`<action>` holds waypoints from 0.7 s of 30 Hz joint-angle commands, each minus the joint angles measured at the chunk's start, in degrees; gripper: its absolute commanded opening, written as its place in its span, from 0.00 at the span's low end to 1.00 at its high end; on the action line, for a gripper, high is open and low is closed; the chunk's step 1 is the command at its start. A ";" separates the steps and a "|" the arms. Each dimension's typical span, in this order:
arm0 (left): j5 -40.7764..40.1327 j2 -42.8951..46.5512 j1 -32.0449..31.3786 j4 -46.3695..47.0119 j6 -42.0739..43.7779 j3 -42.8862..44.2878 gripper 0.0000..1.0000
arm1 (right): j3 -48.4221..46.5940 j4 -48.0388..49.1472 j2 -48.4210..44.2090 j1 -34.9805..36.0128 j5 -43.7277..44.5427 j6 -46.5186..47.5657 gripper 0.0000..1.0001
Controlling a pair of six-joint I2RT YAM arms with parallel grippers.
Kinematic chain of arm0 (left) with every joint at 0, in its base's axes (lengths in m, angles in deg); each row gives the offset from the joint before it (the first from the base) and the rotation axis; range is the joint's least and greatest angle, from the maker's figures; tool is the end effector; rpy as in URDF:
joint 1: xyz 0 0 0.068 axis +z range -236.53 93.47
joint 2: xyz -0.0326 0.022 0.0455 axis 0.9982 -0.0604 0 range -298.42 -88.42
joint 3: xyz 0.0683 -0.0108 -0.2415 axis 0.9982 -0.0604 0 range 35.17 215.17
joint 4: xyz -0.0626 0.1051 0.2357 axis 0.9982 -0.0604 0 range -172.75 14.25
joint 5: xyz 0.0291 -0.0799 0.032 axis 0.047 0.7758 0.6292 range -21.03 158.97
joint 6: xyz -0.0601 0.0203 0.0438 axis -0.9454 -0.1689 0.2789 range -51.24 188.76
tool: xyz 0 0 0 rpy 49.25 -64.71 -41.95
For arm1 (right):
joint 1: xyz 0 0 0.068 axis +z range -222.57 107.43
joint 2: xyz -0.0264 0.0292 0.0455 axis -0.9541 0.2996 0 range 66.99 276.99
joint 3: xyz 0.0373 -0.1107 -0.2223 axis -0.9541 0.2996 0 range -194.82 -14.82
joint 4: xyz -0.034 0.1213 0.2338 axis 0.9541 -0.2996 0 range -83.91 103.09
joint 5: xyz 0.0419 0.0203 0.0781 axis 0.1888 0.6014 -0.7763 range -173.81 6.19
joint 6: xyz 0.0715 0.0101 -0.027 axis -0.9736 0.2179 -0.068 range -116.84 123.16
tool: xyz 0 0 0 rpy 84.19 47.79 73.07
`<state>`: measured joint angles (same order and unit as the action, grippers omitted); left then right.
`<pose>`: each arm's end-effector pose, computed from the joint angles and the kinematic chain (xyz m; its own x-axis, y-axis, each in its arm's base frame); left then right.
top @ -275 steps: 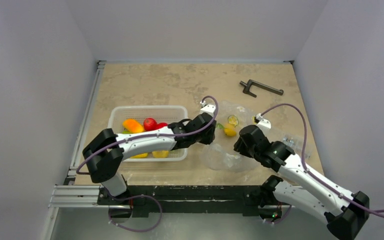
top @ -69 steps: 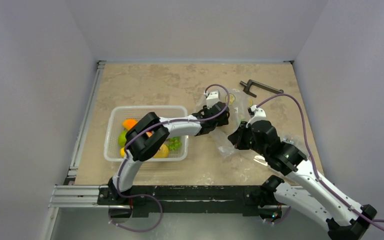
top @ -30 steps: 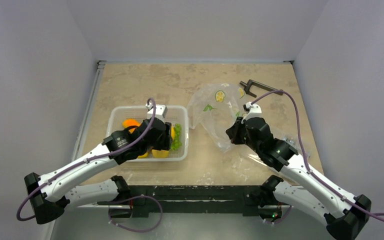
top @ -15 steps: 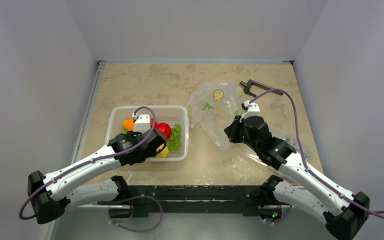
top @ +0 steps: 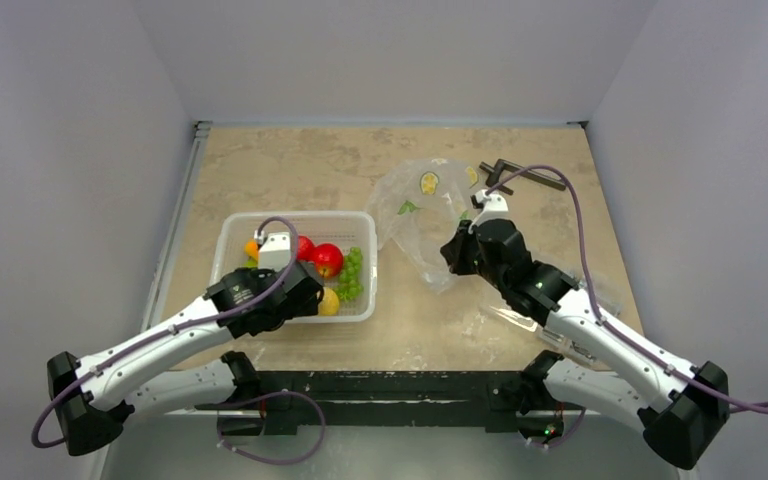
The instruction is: Take the fake fruits out of the plastic bag
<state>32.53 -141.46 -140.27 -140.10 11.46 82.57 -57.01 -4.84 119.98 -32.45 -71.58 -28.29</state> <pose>0.1332 -0.1158 0.2226 -0.7449 -0.1290 -0.6545 -0.1824 0.9831 0.0137 0.2015 0.1518 0.2522 -0.5680 0.1880 -0.8012 -0.2243 0.9013 0.3705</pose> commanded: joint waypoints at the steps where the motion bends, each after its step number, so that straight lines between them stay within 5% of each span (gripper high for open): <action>1: 0.50 4.03 0.14 -1.82 1.43 2.87 1.00 | -6.66 4.80 3.53 0.22 2.25 2.49 0.00; 14: 3.99 19.69 0.18 -8.58 6.34 10.16 1.00 | -23.38 12.65 24.18 -0.96 12.82 8.81 0.01; 21: 5.46 25.39 0.15 -10.33 5.81 11.93 1.00 | -30.43 12.39 32.06 -1.32 14.73 13.92 0.30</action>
<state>36.88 -118.66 -140.27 -148.43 16.47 92.49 -82.85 5.21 150.82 -33.45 -59.86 -18.71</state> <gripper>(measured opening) 0.998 0.245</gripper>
